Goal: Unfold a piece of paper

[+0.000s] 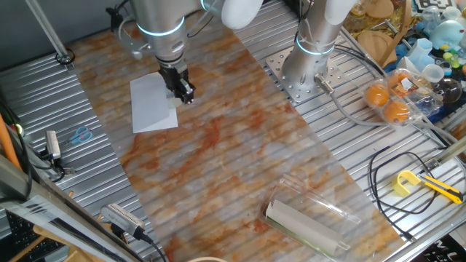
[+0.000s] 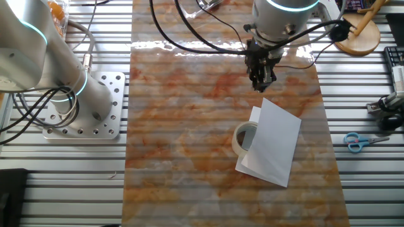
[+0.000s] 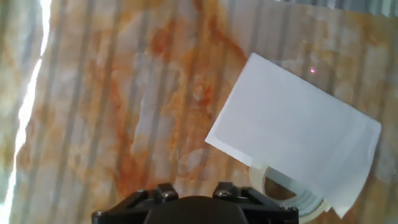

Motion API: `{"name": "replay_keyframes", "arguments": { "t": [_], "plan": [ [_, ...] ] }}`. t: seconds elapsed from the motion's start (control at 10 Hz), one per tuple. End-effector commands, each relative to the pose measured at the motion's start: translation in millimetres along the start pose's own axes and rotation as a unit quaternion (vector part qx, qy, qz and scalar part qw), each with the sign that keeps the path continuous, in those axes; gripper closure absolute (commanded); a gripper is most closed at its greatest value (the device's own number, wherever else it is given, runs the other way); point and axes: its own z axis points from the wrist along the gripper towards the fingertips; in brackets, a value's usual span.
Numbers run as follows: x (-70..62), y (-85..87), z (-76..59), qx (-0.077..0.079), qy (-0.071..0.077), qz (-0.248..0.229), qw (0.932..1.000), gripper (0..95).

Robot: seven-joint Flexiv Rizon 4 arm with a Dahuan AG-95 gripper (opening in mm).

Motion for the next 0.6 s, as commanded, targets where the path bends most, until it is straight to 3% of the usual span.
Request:
{"name": "replay_keyframes", "arguments": {
  "t": [0.1,0.3,0.6],
  "plan": [
    [4.1,-2.4,10.7,0.007,0.004,-0.027,0.9996,95.0],
    [1.5,-6.6,20.1,0.006,0.002,-0.034,0.9994,95.0],
    [3.0,5.2,21.9,-0.002,-0.005,-0.045,0.9990,95.0]
  ]
}}
